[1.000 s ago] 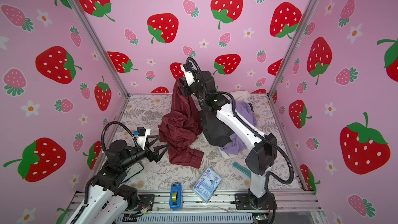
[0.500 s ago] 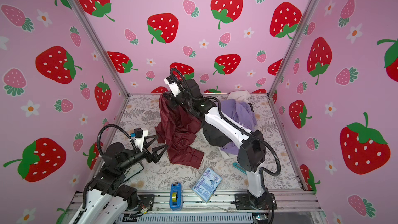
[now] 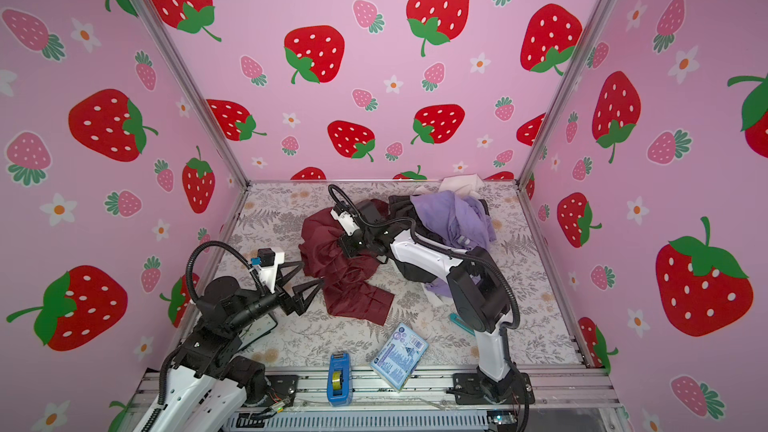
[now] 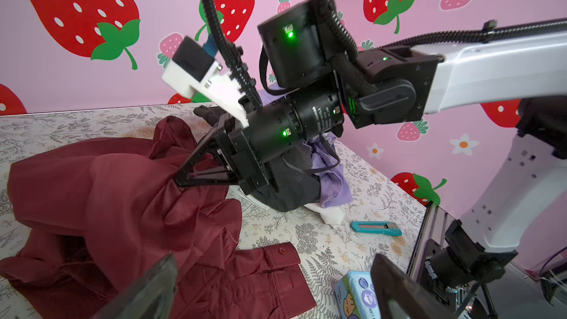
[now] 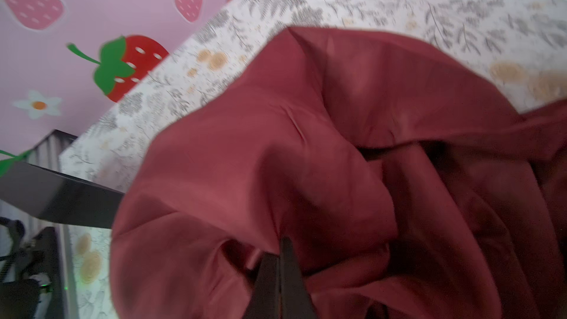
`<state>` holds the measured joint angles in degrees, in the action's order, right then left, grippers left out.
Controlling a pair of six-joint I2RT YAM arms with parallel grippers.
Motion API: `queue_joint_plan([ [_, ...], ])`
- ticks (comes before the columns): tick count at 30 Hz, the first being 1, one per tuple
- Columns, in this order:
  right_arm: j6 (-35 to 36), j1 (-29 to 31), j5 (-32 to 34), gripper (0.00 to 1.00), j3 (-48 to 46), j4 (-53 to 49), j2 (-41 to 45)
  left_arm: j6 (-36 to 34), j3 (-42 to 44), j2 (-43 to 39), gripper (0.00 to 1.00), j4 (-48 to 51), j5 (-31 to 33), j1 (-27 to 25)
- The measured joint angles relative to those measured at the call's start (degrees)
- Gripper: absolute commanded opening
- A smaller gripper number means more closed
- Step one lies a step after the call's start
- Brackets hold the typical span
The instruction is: Pick out a specific cloth from the pile
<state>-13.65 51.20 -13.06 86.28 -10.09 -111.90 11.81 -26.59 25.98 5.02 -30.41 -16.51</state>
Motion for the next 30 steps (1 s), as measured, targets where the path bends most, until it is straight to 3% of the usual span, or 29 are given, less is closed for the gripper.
queue_joint_plan([
  [9, -0.31, -1.11, 6.82, 0.02, 0.11, -6.32, -6.54, 0.0, 0.0, 0.59, 0.99, 0.0, 0.02, 0.0],
  [11, -1.01, -1.53, 6.45, 0.29, 0.17, -6.29, -9.01, 0.0, 0.0, 0.63, 0.99, 0.0, 0.04, 0.0],
  [13, -1.51, -2.05, 5.55, 0.4, 0.76, -6.29, -11.32, 0.0, 0.0, 0.63, 0.99, 0.0, 0.07, 0.0],
  [30, -2.86, -1.99, -6.21, 0.38, 24.04, -3.39, -28.02, -0.07, 0.0, 0.98, 0.99, 0.0, 1.07, -0.02],
])
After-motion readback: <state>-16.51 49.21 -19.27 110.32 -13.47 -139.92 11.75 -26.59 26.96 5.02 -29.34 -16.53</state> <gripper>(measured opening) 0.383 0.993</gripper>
